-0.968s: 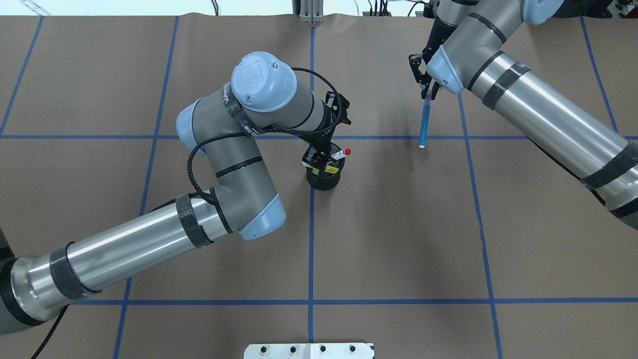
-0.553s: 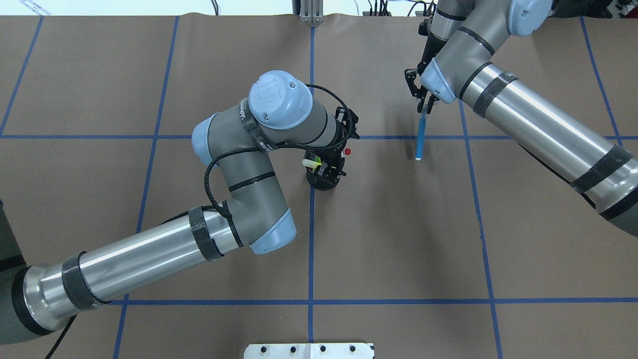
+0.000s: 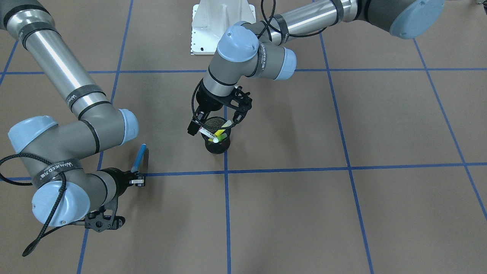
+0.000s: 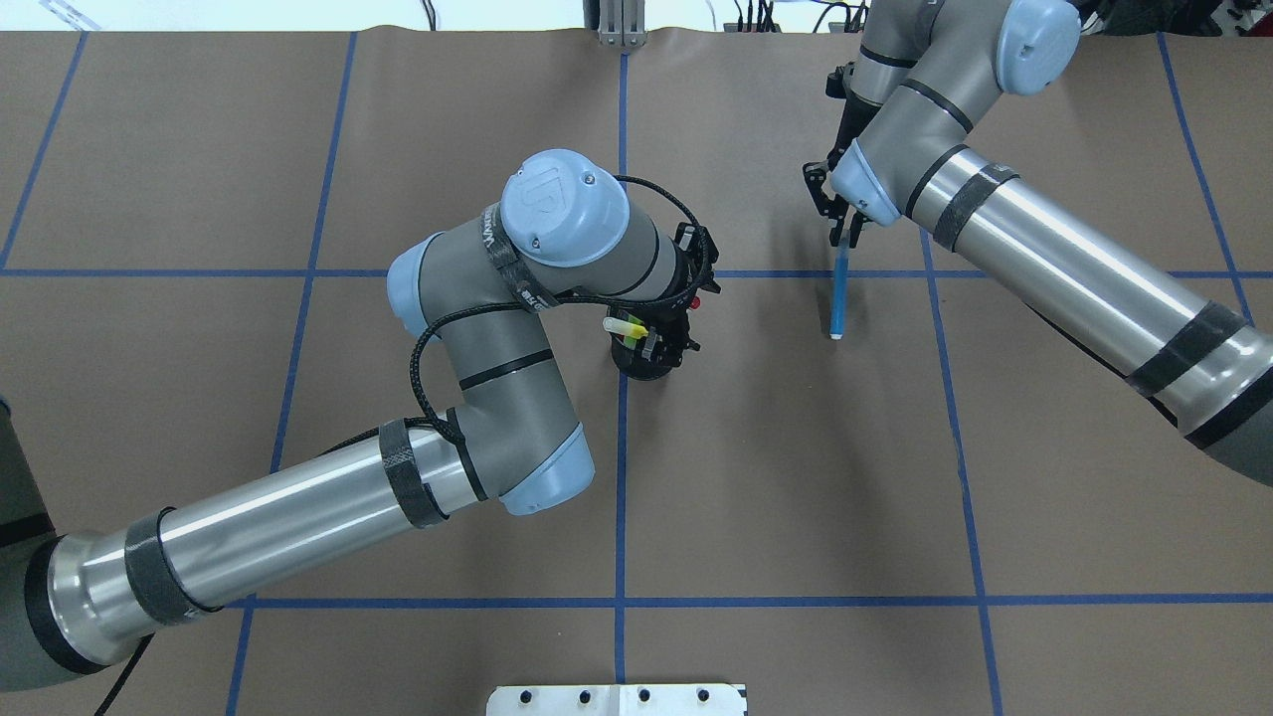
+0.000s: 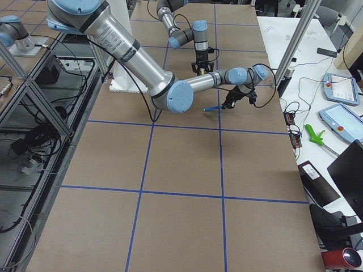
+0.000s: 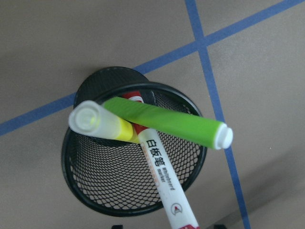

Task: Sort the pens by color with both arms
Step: 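Set the blue marker down beside the cup while left gripper descends to cup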

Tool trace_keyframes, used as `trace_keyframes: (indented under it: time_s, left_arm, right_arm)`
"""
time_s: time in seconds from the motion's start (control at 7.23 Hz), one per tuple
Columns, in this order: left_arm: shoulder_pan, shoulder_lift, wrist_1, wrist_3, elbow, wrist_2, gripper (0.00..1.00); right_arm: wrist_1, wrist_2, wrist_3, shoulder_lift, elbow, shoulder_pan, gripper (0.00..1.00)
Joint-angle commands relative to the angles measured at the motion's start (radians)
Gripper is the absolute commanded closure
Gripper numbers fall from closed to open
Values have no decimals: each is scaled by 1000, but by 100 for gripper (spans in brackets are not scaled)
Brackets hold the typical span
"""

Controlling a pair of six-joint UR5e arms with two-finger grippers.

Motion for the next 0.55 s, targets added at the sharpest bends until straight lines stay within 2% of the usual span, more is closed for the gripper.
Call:
trace_keyframes:
  time_s: [0.0, 0.14, 0.41]
  left_arm:
    - [-11, 4, -1, 2, -9, 0, 39]
    - [-23, 4, -3, 6, -9, 0, 39]
    - [-26, 16, -5, 11, -9, -1, 39]
  right_arm:
    - [0, -11, 9, -1, 2, -1, 20]
    - [9, -13, 12, -1, 8, -1, 1]
    - [2, -10, 12, -9, 38, 46, 2]
